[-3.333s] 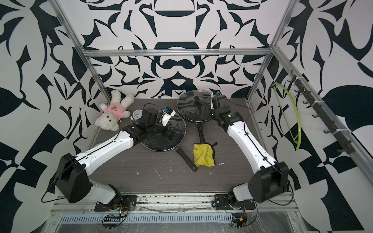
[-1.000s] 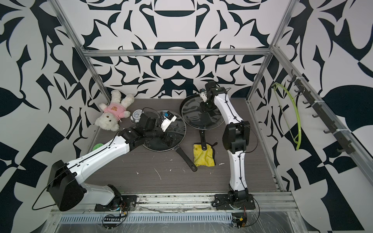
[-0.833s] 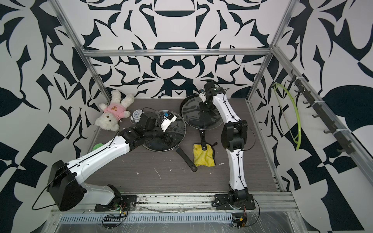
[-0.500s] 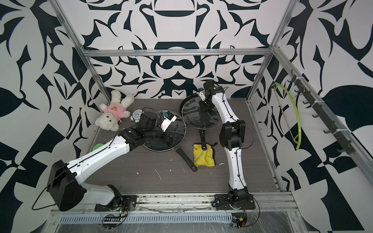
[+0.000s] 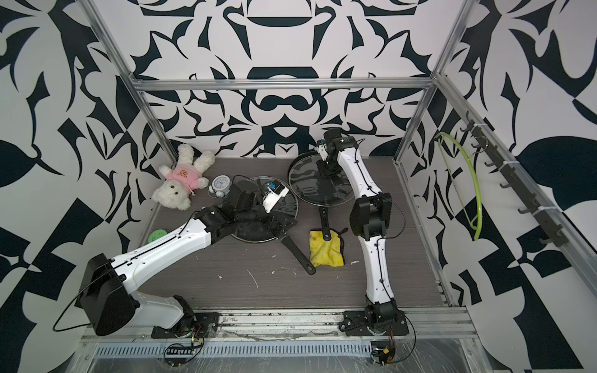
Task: Wipe the pot lid with a cloth
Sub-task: Pick up the pot lid from the cooking pot, then adjust the cooking pot at the center of the board.
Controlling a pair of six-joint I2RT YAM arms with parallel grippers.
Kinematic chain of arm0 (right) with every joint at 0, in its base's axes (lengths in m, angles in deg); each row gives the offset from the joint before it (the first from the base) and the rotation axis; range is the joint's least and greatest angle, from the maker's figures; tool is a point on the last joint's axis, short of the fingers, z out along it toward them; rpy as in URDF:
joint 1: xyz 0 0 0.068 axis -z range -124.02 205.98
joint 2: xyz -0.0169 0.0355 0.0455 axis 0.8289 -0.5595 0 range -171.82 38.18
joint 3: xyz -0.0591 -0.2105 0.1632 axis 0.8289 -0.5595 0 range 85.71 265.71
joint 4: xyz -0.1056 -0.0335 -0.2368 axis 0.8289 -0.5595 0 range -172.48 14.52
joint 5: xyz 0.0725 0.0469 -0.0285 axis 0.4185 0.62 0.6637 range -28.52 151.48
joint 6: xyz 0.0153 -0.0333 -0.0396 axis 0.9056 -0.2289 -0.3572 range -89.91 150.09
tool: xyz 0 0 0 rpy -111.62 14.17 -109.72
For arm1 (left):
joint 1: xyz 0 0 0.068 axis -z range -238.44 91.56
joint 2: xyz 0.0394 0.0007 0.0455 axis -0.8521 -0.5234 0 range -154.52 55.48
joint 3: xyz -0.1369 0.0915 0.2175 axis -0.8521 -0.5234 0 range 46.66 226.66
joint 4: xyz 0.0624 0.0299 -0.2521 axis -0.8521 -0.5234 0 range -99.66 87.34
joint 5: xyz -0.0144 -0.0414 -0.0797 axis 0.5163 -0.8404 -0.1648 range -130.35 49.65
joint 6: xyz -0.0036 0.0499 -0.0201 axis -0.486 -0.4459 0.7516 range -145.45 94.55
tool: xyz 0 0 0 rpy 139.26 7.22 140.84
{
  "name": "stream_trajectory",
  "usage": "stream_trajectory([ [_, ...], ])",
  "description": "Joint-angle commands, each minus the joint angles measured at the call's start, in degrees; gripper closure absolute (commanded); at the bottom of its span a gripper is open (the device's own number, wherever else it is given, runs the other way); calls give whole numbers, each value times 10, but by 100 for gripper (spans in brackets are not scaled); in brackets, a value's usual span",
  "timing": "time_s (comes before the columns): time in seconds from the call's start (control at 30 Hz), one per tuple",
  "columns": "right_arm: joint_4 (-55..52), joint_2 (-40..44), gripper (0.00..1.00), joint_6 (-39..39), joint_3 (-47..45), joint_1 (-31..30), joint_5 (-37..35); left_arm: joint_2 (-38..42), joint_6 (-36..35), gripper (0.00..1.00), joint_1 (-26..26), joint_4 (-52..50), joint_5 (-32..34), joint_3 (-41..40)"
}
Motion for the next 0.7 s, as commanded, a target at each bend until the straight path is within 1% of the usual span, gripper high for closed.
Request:
stream_trajectory([
  [0.0,84,130,100,33,-16,-3,-12,-25,-45,1,28,23,12,4],
  [0.13,148,205,100,53,-109,-3,-30,-64,-64,1,65,32,22,17],
  [0.33,223,316,100,79,-230,-1,-56,-128,-43,1,117,41,47,37],
  [0.43,253,370,100,84,-291,1,-55,-158,-36,1,130,42,47,46],
  [0.5,265,400,100,87,-324,4,-55,-179,-30,6,131,36,38,55],
  [0.57,273,426,100,86,-352,7,-54,-198,-25,23,131,27,23,66],
  [0.67,272,449,100,82,-373,18,-52,-216,-23,30,132,22,1,70],
])
